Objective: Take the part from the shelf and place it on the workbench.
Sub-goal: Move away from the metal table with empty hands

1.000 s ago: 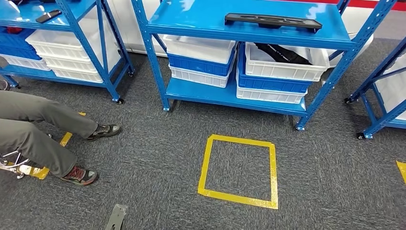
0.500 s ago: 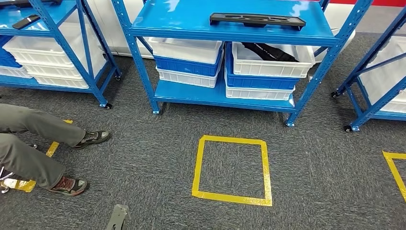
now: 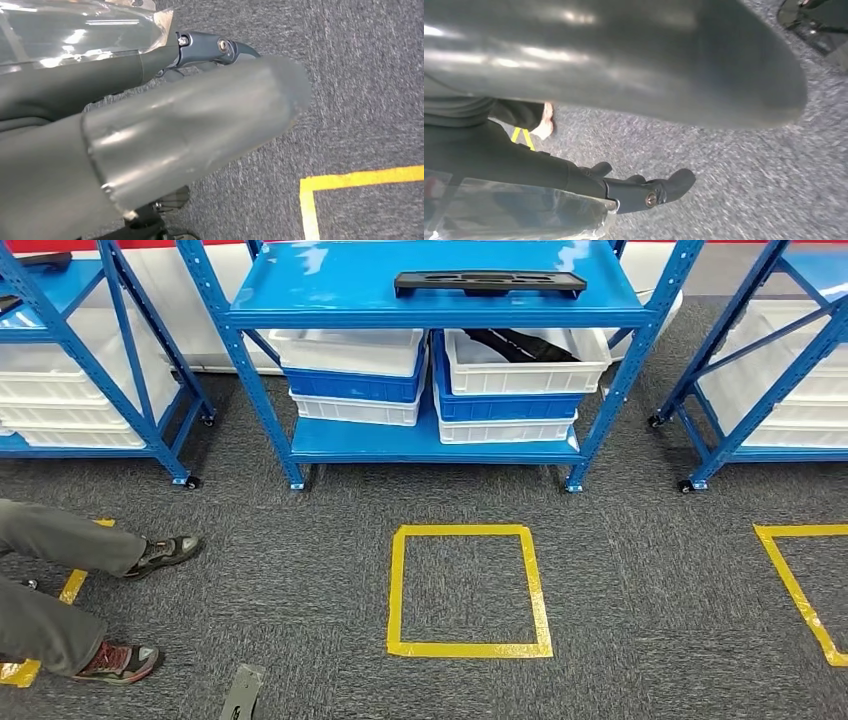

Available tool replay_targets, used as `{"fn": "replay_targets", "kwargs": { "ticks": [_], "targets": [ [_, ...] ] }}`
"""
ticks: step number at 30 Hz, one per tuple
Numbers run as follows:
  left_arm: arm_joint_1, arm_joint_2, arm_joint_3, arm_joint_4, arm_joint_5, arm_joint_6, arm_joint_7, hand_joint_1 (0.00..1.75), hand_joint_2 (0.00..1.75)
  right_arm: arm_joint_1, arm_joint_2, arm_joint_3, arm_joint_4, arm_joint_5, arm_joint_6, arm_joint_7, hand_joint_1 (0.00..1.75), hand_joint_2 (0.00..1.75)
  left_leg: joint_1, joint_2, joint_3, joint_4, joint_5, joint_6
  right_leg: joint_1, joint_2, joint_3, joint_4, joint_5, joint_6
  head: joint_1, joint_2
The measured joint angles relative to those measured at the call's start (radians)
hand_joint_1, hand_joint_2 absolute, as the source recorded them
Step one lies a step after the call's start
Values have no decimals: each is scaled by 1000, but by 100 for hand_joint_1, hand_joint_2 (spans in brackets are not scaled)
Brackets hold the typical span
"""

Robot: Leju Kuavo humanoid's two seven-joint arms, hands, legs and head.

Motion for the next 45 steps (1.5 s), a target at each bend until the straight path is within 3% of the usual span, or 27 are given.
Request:
{"fn": "replay_targets", "kwargs": {
  "ticks": [2,3,5,6,7,9,11,13,16,17,18,20,22,23,24,26,27,29,30,32,34,36,38,39,42,44,45],
  "targets": [
    [0,1,5,-1,3,1,0,0,0,-1,-1,0,0,3,3,0,0,0,6,-11,-7,23,-20,-9,-7,15,0,-2,3,-10,-2,0],
    [0,1,7,-1,4,1,0,0,0,-3,-1,0,0,5,3,1,0,0,9,-25,-23,61,-46,-15,-11,21,1,-3,5,-15,-3,0],
    [2,1,10,-1,6,1,-3,0,0,-6,0,0,0,12,0,4,0,0,16,-54,-83,190,-115,-27,-12,32,0,-3,6,-22,-6,0],
    [3,1,11,-1,6,2,-5,0,0,-6,1,0,0,18,-3,7,0,0,19,-59,-116,253,-138,-31,-12,36,0,-3,6,-23,-6,0],
    [5,1,11,-1,6,5,-7,0,0,-6,1,0,0,25,-5,9,0,0,22,-60,-138,290,-143,-33,-12,41,0,-2,6,-23,-6,0],
    [5,1,12,-1,5,12,-11,0,0,-5,1,0,0,38,-6,11,0,0,26,-60,-130,254,-97,-33,-13,48,1,-2,5,-23,-6,0],
    [4,2,14,-1,2,18,-15,0,0,-5,3,0,0,44,-8,11,0,0,28,-64,-68,114,-25,-30,-12,55,3,-2,5,-20,-6,0],
    [2,2,16,-2,-2,20,-19,0,0,-6,4,0,0,46,-8,12,0,0,24,-69,-27,22,5,-23,-9,57,2,-4,4,-10,-5,0],
    [3,1,18,-2,-5,21,-21,0,0,-3,4,0,0,47,-8,13,0,0,15,-69,-24,2,8,6,-4,56,-1,9,16,18,-5,0],
    [2,1,19,-2,-6,21,-21,0,0,-3,4,0,0,47,-8,14,0,0,14,-68,-19,-3,12,17,-3,53,-8,28,10,20,-4,0],
    [2,1,20,-2,-6,21,-21,0,0,-4,4,0,0,47,-8,16,0,0,13,-66,-15,-6,15,26,-3,50,-23,58,-9,16,-2,0],
    [1,3,22,-2,-7,21,-21,0,0,-6,5,0,0,46,-8,18,0,0,11,-62,-10,-7,17,34,-3,45,-79,176,-71,0,0,0],
    [2,2,23,-2,-11,21,-21,0,0,-3,6,0,0,45,-8,19,0,0,7,-59,-10,-6,16,36,-3,44,-135,287,-114,-2,1,0],
    [2,1,23,-2,-12,21,-21,0,0,-1,5,0,0,45,-9,19,0,0,6,-59,-8,-5,14,35,-3,44,-143,297,-112,3,2,0],
    [2,0,23,-2,-13,21,-21,0,0,0,4,0,0,45,-9,19,0,0,6,-59,-5,-5,11,34,-4,43,-132,267,-93,15,2,0],
    [2,-1,24,-2,-14,21,-21,0,0,0,2,0,0,46,-10,19,0,0,6,-59,5,-2,1,27,-7,36,-70,123,-29,36,2,0],
    [1,-1,25,-2,-14,21,-21,0,0,0,2,0,0,46,-10,19,0,0,5,-58,9,1,-5,21,-5,32,-44,61,-16,34,2,0],
    [0,0,26,-2,-15,21,-21,0,0,0,2,0,0,48,-10,19,0,0,1,-56,12,7,-16,8,-1,27,-21,8,-10,12,2,0],
    [0,0,27,-2,-15,22,-20,0,0,1,2,0,0,48,-10,19,0,0,0,-55,13,10,-19,3,0,28,-19,8,-14,-1,1,0],
    [-2,1,28,-3,-16,25,-20,0,0,2,2,0,0,50,-10,19,0,0,4,-56,12,31,-30,-8,-6,32,-5,5,-9,-17,1,0],
    [-5,2,29,-4,-16,29,-21,0,0,-2,2,0,0,53,-10,19,0,0,11,-59,-28,109,-63,-21,-9,34,13,4,-15,-28,1,0],
    [-4,1,29,-5,-16,30,-22,0,0,-4,2,0,0,55,-9,18,0,0,16,-60,-110,235,-111,-31,-8,36,22,4,-24,-35,0,0],
    [-1,1,29,-5,-15,30,-21,0,0,-2,2,0,0,57,-8,18,0,0,20,-60,-175,301,-126,-35,-7,40,35,4,-37,-37,0,0],
    [1,1,30,-5,-15,30,-21,0,0,-1,3,0,0,57,-7,18,0,0,21,-60,-182,283,-104,-33,-7,42,45,4,-45,-35,0,0],
    [3,3,33,-5,-15,31,-20,0,0,-1,5,0,0,61,-6,19,0,0,16,-63,-140,108,32,-14,-5,48,79,3,-72,-27,1,0],
    [4,4,35,-5,-15,31,-19,0,0,-4,8,0,0,63,-5,20,0,0,8,-69,-121,49,58,3,-2,51,93,1,-86,-14,2,0],
    [4,4,35,-5,-14,32,-18,0,0,-5,9,0,0,64,-4,20,0,0,4,-71,-118,44,48,11,1,52,103,4,-85,-4,1,0]
  ]
}}
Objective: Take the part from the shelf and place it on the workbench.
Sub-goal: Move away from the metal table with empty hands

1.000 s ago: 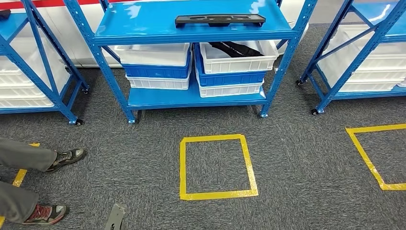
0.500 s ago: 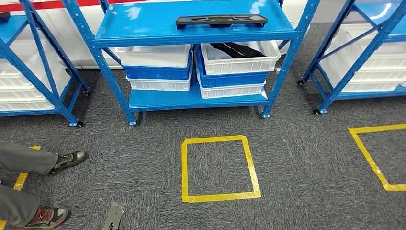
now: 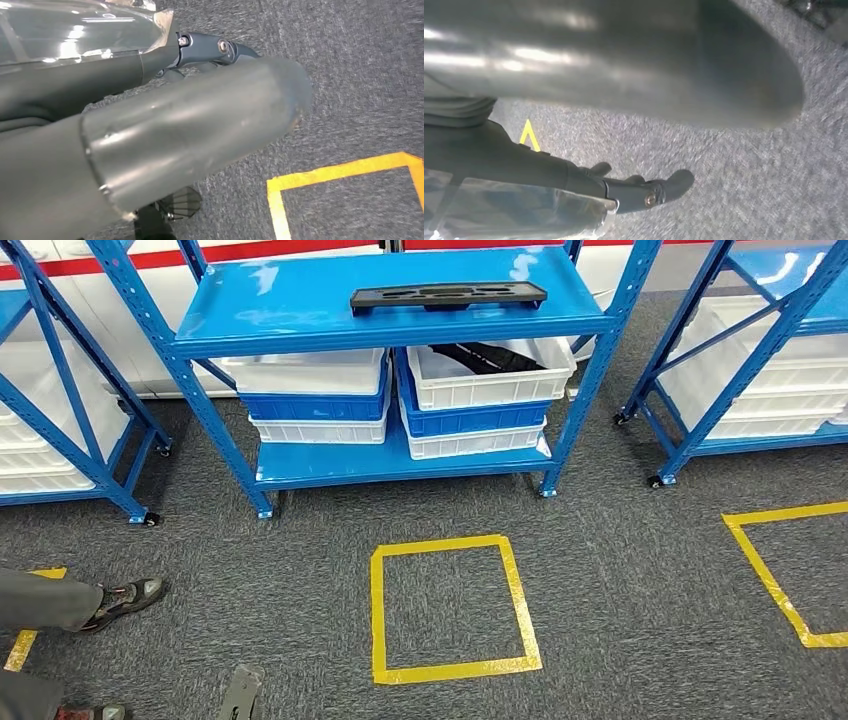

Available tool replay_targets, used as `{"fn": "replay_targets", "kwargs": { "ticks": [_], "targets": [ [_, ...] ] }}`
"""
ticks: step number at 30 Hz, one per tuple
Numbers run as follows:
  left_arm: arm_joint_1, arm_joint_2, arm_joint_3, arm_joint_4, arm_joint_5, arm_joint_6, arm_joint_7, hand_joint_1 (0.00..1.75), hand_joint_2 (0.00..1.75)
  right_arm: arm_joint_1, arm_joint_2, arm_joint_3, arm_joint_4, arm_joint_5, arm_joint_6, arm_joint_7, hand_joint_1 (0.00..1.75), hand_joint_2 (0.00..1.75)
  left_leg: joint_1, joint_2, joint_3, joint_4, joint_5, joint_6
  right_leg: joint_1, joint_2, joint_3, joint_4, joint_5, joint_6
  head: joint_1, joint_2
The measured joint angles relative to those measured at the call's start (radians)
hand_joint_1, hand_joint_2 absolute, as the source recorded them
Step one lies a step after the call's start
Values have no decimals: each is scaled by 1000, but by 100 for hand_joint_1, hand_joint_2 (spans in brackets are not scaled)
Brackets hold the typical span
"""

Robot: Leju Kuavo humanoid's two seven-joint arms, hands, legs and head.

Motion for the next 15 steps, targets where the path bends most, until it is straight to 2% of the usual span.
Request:
{"fn": "replay_targets", "kwargs": {
  "ticks": [2,3,4,5,7,8,9,10,12,13,14,15],
  "targets": [
    [0,-2,1,0,1,1,0,0,0,-1,0,0,0,1,1,1,0,0,1,-1,28,-20,3,17,4,-1,10,15,-1,15,0,0],
    [0,-2,1,0,1,1,0,0,0,-2,1,0,0,1,2,1,0,0,2,0,45,-29,5,24,6,-3,2,40,-7,18,1,0],
    [-2,-2,2,0,1,1,0,0,0,-4,0,0,0,1,3,2,0,0,4,1,61,-34,4,29,6,-5,-20,82,-18,16,2,0],
    [-3,-3,2,0,1,1,0,0,0,-5,0,0,0,1,3,2,0,0,3,2,69,-36,0,31,5,-7,-57,143,-34,12,3,0],
    [-3,-3,2,0,1,1,0,0,0,-6,0,0,0,1,5,2,0,0,2,0,81,-36,-14,34,6,-8,-150,263,-83,1,2,0],
    [-1,-5,2,0,1,1,1,0,0,-4,-1,0,0,2,5,2,0,0,2,-2,90,-36,-24,33,6,-9,-184,290,-104,1,2,0],
    [0,-6,2,0,1,2,1,0,0,-2,-2,0,0,2,5,3,0,0,1,-4,101,-36,-34,32,6,-9,-201,281,-108,6,3,0],
    [2,-6,3,0,1,3,2,0,0,0,-3,0,0,1,5,4,0,0,0,-5,115,-36,-45,31,6,-9,-203,240,-87,16,3,0],
    [1,-7,3,0,0,6,5,0,0,2,-5,-1,0,-5,8,4,0,0,-4,-5,141,-34,-69,26,8,-13,-189,113,7,34,3,0],
    [0,-8,3,0,-1,7,7,0,0,2,-6,-3,0,-10,11,4,0,0,-6,-5,150,-34,-82,22,9,-18,-183,64,45,32,4,0],
    [0,-8,3,0,-2,8,10,0,0,2,-7,-6,0,-16,14,4,0,0,-9,-5,158,-35,-95,16,12,-21,-178,35,69,24,3,0],
    [-1,-9,3,0,-2,9,11,0,0,2,-7,-9,1,-20,17,4,0,0,-11,-4,168,-31,-103,11,12,-23,-175,22,76,12,3,0]
  ]
}}
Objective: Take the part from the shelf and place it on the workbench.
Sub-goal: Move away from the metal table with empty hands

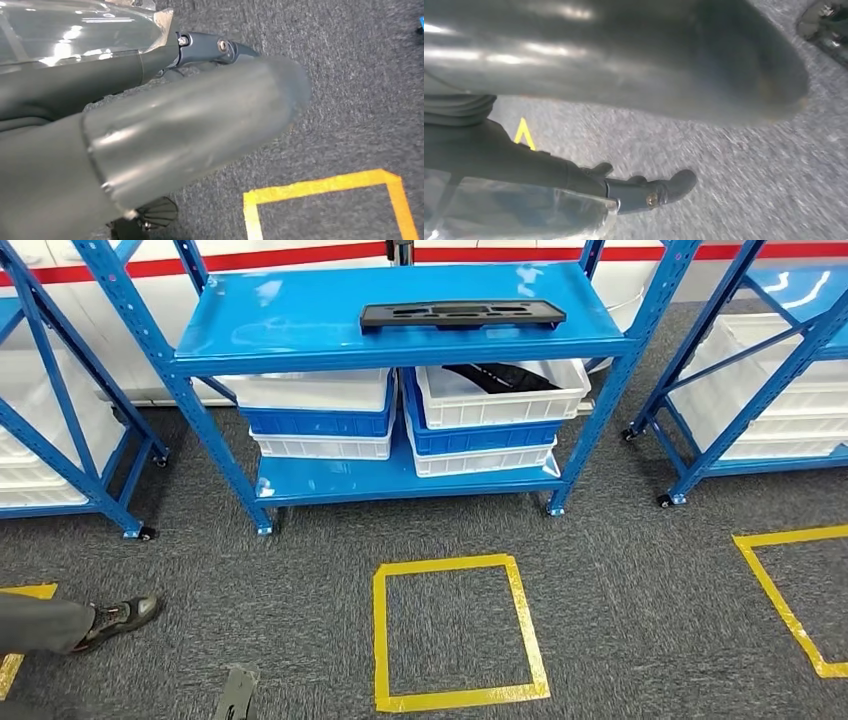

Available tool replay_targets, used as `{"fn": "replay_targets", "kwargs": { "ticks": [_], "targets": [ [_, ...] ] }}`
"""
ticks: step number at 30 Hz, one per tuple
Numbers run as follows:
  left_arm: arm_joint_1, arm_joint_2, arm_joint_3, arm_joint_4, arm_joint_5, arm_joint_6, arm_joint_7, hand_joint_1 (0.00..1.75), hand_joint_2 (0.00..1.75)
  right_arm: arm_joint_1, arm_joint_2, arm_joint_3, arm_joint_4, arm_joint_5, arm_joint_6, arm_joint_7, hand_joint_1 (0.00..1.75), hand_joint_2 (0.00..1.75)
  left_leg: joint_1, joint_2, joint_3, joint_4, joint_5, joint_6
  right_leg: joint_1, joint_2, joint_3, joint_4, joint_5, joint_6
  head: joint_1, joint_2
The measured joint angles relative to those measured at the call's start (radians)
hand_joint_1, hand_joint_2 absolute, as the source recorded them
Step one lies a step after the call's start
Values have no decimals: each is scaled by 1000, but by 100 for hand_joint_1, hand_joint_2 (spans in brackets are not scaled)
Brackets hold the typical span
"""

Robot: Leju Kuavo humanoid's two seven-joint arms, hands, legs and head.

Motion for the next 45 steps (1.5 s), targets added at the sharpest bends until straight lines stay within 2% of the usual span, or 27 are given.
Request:
{"fn": "replay_targets", "kwargs": {
  "ticks": [3,5,7,8,9,10,11,13,14,15,17,20,22,24,26,27,28,30,31,33,35,38,39,40,42,43,45],
  "targets": [
    [-3,0,0,0,-2,1,2,0,0,0,0,-6,0,-5,4,0,0,0,0,1,16,37,-16,-17,-14,2,45,-7,12,-37,-2,0],
    [-7,0,0,0,-3,1,2,0,0,-3,-1,-10,-1,-5,5,-1,0,0,8,2,-41,142,-34,-29,-18,3,70,-7,7,-52,-6,0],
    [-8,0,0,0,-4,1,2,0,0,-7,-2,-14,-1,-5,6,-1,0,0,19,3,-137,262,-86,-42,-19,6,84,-7,-10,-56,-9,0],
    [-7,0,0,0,-4,1,3,0,0,-6,-2,-15,-1,-5,6,-1,0,0,25,4,-174,288,-119,-48,-20,9,93,-7,-21,-54,-9,0],
    [-6,0,0,0,-4,1,3,0,0,-5,-2,-15,-1,-5,6,-1,0,0,29,5,-196,285,-138,-54,-21,11,106,-7,-32,-51,-9,0],
    [-6,1,0,0,-4,1,3,0,0,-3,-2,-15,-1,-5,7,-1,0,0,33,6,-205,254,-130,-57,-23,13,122,-7,-44,-48,-9,0],
    [-5,2,0,0,-4,1,3,0,0,-2,-1,-15,-1,-5,7,-1,0,0,36,6,-204,201,-87,-59,-24,14,137,-8,-58,-43,-9,0],
    [-3,3,0,1,-4,1,3,0,0,-2,-1,-16,0,-6,7,-1,0,0,35,9,-195,94,44,-53,-24,17,161,-9,-83,-32,-10,0],
    [-2,3,0,1,-4,1,3,0,0,-4,0,-16,0,-6,7,-1,0,0,32,10,-188,63,91,-46,-22,18,168,-13,-93,-24,-10,0],
    [-1,3,0,2,-4,1,4,0,0,-5,0,-16,0,-6,7,-1,0,0,29,10,-183,49,114,-38,-19,19,178,-15,-97,-16,-10,0],
    [-1,3,0,2,-4,1,4,0,0,-6,0,-17,0,-6,7,-1,0,0,26,8,-173,41,113,-29,-16,19,193,-19,-98,-5,-8,0],
    [-1,3,0,1,-4,1,4,0,0,-6,0,-17,0,-6,7,-1,0,0,26,7,-172,38,114,-27,-15,19,198,-17,-95,-2,-9,0],
    [-3,3,0,1,-4,1,3,0,0,-7,0,-17,0,-6,7,-2,0,0,25,6,-166,35,114,-20,-12,19,198,-15,-90,7,-8,0],
    [-4,2,2,0,-6,0,0,0,0,-8,-2,-25,-1,-18,17,-8,0,0,23,2,-122,19,93,-2,-13,16,107,98,-111,14,-4,0],
    [-3,0,5,0,-10,0,-3,0,0,-7,-6,-43,-1,-39,35,-18,0,0,22,-4,-57,6,51,8,-16,13,7,153,-106,24,0,0],
    [-2,-1,6,0,-12,1,-4,0,0,-3,-8,-52,-1,-48,46,-23,0,0,21,-7,-34,6,31,5,-15,11,-4,102,-66,33,1,0],
    [-2,-1,6,0,-15,1,-4,0,0,-2,-9,-57,0,-49,51,-25,0,0,20,-8,-21,7,19,0,-14,8,4,50,-23,34,1,0],
    [-3,-3,8,1,-19,2,-5,0,0,-1,-10,-63,1,-43,64,-33,0,0,16,-10,-9,10,2,-12,-6,5,18,3,27,14,-1,0],
    [-4,-4,9,1,-21,2,-5,0,0,-2,-10,-65,1,-38,70,-37,0,0,15,-11,-4,11,-3,-17,-4,4,21,3,25,-3,-2,0],
    [-6,-5,10,0,-24,3,-7,0,0,-2,-8,-65,0,-28,74,-41,0,0,16,-9,-9,25,-8,-25,-11,5,33,-4,25,-20,-4,0],
    [-8,-5,10,0,-27,3,-8,0,0,-5,-7,-65,0,-22,74,-43,0,0,20,-5,-48,95,-27,-36,-19,4,48,-10,19,-32,-5,0],
    [-7,-6,11,0,-28,3,-8,0,0,-8,-7,-65,0,-16,77,-43,0,0,29,1,-162,260,-89,-55,-18,3,63,-11,5,-48,-5,0],
    [-6,-6,12,0,-28,3,-7,0,0,-8,-7,-65,0,-15,78,-43,0,0,31,2,-187,276,-85,-58,-18,3,69,-11,0,-49,-5,0],
    [-6,-6,13,0,-28,3,-7,0,0,-8,-7,-65,0,-13,78,-43,0,0,33,4,-194,254,-57,-60,-18,3,75,-11,-4,-49,-5,0],
    [-6,-5,14,0,-28,4,-5,0,0,-8,-7,-65,0,-10,78,-43,0,0,35,12,-163,135,34,-56,-19,3,89,-12,-13,-44,-5,0],
    [-8,-4,14,0,-28,5,-4,0,0,-9,-6,-65,0,-9,78,-43,0,0,33,17,-145,81,57,-51,-17,3,93,-12,-16,-41,-5,0],
    [-10,-4,14,0,-28,7,0,0,0,-9,-6,-65,0,-6,79,-43,0,0,26,22,-130,34,62,-38,-14,1,96,-12,-22,-31,-4,0]
  ]
}}
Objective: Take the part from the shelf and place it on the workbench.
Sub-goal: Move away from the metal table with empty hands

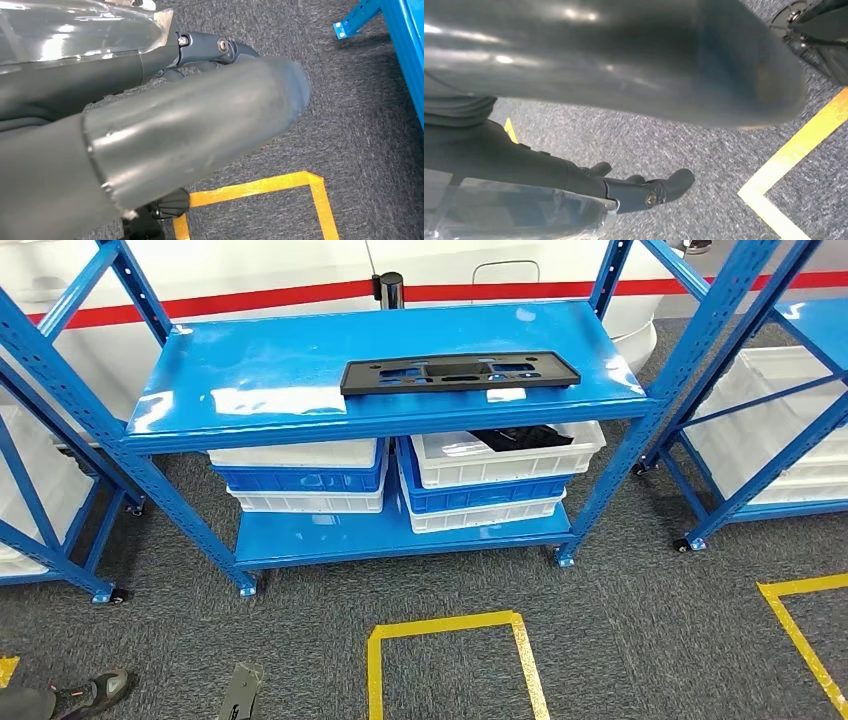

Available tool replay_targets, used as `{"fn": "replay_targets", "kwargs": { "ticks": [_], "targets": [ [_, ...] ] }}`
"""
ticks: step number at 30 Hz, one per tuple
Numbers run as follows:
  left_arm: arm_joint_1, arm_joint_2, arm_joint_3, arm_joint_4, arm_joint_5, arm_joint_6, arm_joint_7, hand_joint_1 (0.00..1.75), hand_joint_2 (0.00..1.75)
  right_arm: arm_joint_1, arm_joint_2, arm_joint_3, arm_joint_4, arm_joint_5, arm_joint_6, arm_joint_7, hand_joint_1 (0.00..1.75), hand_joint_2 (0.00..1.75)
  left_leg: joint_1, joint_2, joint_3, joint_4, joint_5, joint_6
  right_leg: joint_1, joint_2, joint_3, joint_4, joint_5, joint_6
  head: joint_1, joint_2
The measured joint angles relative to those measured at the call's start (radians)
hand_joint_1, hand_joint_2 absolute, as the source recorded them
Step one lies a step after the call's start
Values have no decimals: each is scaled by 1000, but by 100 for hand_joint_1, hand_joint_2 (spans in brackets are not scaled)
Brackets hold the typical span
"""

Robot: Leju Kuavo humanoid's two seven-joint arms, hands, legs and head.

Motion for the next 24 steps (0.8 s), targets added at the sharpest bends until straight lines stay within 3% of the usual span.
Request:
{"fn": "replay_targets", "kwargs": {
  "ticks": [1,3,5,7,9,10,11,13,15,19,21,23,24],
  "targets": [
    [0,0,0,0,0,2,2,0,0,0,0,0,0,2,1,0,0,0,-4,-2,-1,0,-5,7,2,-2,1,-1,-2,6,0,0],
    [0,-2,1,0,0,4,6,0,87,-1,-1,0,0,4,2,0,0,0,-3,-5,9,-9,15,22,5,-5,2,4,-9,19,1,0],
    [-1,-4,2,0,-1,4,5,0,175,-1,-1,0,0,6,2,0,0,0,1,-7,20,-20,28,35,6,-5,-21,58,-41,19,2,0],
    [-3,-5,2,0,-3,4,5,0,175,0,-2,0,0,8,3,0,0,0,1,-10,21,-23,31,43,3,-3,-83,187,-101,12,2,0],
    [-2,-5,3,0,-6,4,6,0,175,3,-3,0,0,8,6,0,0,0,0,-18,20,-22,30,44,2,-2,-134,283,-131,17,2,0],
    [-2,-6,4,0,-8,4,6,0,175,3,-3,0,0,8,7,0,0,0,0,-23,20,-22,30,43,2,-1,-132,275,-121,26,3,0],
    [-2,-6,4,0,-10,4,6,0,175,3,-4,0,0,8,7,0,0,0,0,-27,21,-21,29,42,0,-1,-109,226,-95,35,2,0],
    [-2,-7,5,0,-12,4,6,0,175,3,-6,0,0,8,8,0,0,0,-2,-36,23,-18,25,35,-3,3,-41,80,-36,47,3,0],
    [-2,-8,5,0,-12,4,7,0,175,2,-6,0,0,7,8,0,0,0,-7,-41,23,-13,19,25,-2,6,-7,4,-8,39,1,0],
    [-2,-6,6,0,-13,4,8,0,175,1,-5,0,0,8,8,-2,0,0,-3,-39,16,0,7,7,-7,3,-2,-3,1,12,0,0],
    [-2,-5,6,0,-13,4,9,0,175,0,-5,0,0,10,8,-4,0,0,0,-30,-20,82,-44,-4,-12,0,-1,-5,3,2,-5,0],
    [-2,-6,5,0,-14,3,10,0,175,1,-5,0,0,14,9,-5,0,0,3,-22,-85,219,-109,-12,-11,-4,-1,-4,3,-3,-8,0],
    [-2,-5,5,0,-15,3,11,0,175,1,-5,0,0,15,10,-6,0,0,3,-20,-109,266,-121,-14,-10,-6,-1,-4,2,-4,-8,0]
  ]
}}
